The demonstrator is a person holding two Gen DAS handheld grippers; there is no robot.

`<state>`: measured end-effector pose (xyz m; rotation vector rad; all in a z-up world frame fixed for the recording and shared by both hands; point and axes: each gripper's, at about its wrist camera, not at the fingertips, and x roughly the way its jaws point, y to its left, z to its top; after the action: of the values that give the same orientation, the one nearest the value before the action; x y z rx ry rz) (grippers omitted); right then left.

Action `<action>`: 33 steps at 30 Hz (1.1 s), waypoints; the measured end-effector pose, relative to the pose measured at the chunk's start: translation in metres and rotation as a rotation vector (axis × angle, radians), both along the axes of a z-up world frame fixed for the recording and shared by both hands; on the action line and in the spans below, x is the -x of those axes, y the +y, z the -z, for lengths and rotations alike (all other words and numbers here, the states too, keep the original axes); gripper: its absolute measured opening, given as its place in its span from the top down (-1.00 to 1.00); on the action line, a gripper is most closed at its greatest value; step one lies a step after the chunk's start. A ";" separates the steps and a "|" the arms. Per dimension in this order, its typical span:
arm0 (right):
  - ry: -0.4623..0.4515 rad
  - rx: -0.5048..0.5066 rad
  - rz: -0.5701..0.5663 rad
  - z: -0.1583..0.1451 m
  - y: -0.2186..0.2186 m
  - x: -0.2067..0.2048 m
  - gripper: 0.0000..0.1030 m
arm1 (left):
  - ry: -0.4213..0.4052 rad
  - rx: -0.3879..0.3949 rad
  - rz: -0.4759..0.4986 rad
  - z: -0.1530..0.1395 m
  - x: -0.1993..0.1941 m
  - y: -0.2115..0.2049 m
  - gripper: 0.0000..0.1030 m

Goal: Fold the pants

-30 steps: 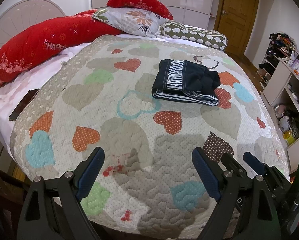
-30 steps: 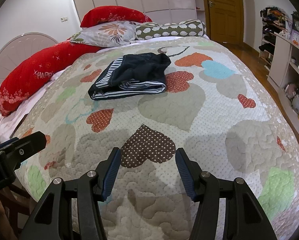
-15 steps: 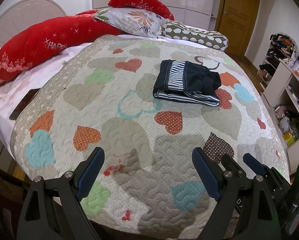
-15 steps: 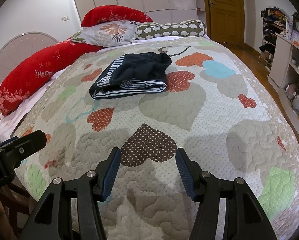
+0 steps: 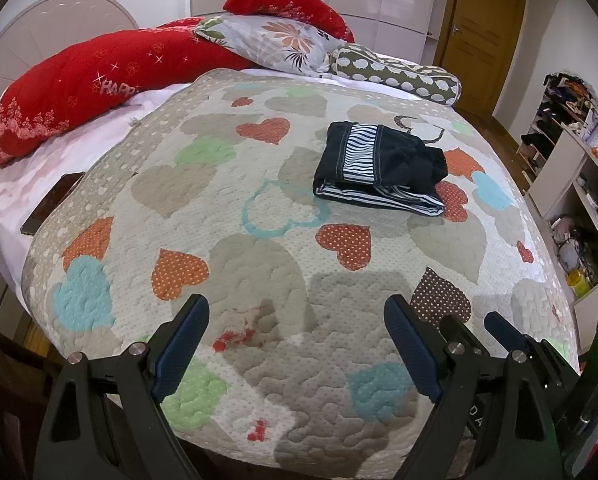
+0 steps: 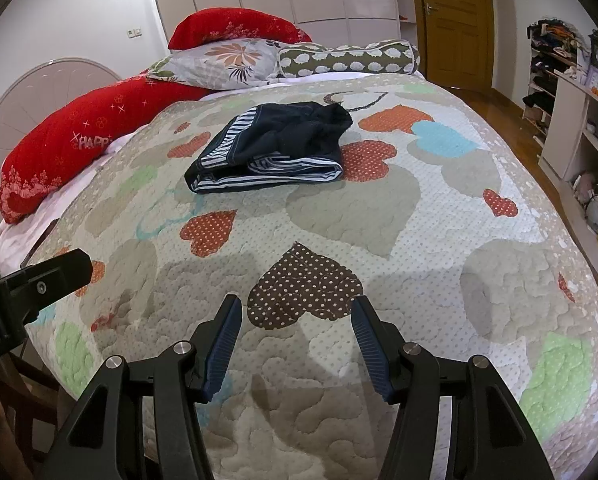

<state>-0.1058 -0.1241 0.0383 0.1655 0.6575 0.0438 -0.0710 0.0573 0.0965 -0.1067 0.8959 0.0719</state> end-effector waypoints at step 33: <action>0.012 0.002 -0.006 0.004 0.006 0.001 -0.19 | -0.069 0.025 -0.039 -0.011 0.007 0.007 -0.72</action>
<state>-0.1072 -0.1185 0.0343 0.1616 0.6697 0.0476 -0.0783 0.0644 0.1074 -0.1493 0.8261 0.0926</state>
